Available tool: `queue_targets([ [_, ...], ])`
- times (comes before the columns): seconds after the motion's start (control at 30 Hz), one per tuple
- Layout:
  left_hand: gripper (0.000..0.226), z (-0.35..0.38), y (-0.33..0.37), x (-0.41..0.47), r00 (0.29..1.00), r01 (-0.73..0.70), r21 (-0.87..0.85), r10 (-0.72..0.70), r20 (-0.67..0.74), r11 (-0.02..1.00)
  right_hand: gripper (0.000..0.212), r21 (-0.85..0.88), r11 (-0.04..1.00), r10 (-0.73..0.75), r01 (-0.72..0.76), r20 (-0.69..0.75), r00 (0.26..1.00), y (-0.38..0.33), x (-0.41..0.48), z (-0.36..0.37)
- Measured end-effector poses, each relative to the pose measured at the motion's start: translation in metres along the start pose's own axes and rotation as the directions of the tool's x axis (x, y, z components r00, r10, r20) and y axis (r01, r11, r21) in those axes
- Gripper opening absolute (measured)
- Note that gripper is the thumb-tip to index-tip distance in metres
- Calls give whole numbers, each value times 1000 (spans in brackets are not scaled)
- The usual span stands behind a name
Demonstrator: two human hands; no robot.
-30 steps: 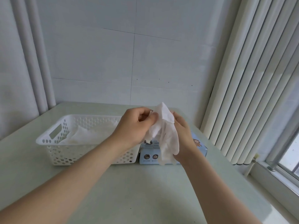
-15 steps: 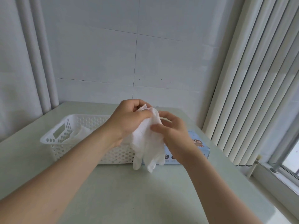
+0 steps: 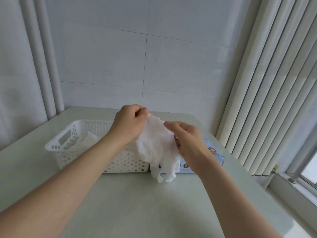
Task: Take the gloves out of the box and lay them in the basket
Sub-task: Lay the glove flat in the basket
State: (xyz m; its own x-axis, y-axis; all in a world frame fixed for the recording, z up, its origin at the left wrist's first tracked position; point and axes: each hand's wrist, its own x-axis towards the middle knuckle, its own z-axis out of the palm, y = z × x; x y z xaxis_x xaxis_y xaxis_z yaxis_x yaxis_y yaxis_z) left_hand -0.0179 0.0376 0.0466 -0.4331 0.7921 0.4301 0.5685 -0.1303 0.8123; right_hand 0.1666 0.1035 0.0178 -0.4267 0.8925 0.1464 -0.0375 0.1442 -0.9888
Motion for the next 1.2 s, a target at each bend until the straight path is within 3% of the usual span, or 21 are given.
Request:
queue_targets([
  [0.1,36,-4,3,2,997,-16,-34,14,-72,999,33,-70,997,-9,8,-8,1000,4,0,3],
  [0.2,35,-9,5,4,990,-55,-39,49,-133,998,51,6,999,-47,47,-15,999,2,0,4],
  [0.37,31,-16,7,6,990,-102,-7,101,-102,995,32,-34,991,-130,126,-180,975,-5,-7,11],
  [0.57,28,-36,6,15,966,-188,117,205,-158,975,31,-135,985,-120,111,-55,991,-10,-14,16],
  [0.67,28,-48,1,20,955,-205,200,241,-175,958,23,-150,978,-156,145,-69,985,-10,-15,22],
  [0.83,27,-57,-18,28,976,-118,300,166,-138,947,21,-112,978,-191,178,-125,974,-15,-2,37],
  [1.03,24,-72,-48,32,995,43,529,12,-99,848,41,-425,875,-280,233,-51,959,-21,32,63],
  [1.2,11,-88,-66,32,980,179,731,-184,-74,658,43,-610,740,-279,284,106,954,-16,56,88],
])
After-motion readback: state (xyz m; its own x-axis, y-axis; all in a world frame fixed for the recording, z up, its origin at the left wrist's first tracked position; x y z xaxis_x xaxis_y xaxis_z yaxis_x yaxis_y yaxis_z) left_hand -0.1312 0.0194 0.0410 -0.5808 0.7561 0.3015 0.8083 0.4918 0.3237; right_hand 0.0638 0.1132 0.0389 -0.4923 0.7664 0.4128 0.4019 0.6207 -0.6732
